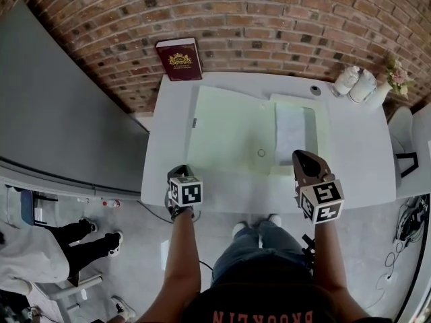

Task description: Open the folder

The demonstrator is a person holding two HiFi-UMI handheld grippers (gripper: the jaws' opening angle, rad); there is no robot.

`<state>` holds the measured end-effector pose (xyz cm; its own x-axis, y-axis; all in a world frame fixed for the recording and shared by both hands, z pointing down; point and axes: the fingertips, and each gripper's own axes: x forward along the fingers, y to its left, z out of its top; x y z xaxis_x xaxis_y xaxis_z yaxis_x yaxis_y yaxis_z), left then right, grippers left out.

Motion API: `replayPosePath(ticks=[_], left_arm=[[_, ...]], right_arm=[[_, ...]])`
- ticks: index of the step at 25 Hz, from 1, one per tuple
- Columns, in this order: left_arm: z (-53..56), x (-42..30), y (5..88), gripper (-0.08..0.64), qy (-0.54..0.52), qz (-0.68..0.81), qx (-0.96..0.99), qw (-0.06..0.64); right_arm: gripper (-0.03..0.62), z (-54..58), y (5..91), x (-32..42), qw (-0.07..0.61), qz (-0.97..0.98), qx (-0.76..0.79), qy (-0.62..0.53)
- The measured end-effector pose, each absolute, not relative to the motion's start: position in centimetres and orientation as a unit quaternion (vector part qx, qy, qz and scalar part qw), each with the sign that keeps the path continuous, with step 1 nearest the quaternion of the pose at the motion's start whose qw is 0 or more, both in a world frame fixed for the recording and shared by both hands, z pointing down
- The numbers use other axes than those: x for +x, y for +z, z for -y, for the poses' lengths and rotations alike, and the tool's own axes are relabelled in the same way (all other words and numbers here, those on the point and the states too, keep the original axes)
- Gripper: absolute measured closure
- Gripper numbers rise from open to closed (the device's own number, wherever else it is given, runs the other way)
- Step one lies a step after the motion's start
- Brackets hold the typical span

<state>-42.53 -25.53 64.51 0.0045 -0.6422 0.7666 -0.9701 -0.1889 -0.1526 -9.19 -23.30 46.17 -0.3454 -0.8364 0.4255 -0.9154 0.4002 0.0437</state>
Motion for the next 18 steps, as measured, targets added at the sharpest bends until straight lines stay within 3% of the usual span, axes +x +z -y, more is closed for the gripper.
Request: replayPosePath(ticks=[10, 18], left_arm=[[24.8, -43.6, 60.1, 0.560, 0.307, 0.668, 0.640, 0.222], [25.1, -42.0, 54.7, 0.560, 0.269, 0.699, 0.637, 0.182]], right_arm=[[0.594, 24.5, 43.3, -6.5, 0.169, 0.828, 0.528, 0.079], [0.594, 24.3, 41.7, -3.5, 0.142, 0.833, 0.530, 0.072]])
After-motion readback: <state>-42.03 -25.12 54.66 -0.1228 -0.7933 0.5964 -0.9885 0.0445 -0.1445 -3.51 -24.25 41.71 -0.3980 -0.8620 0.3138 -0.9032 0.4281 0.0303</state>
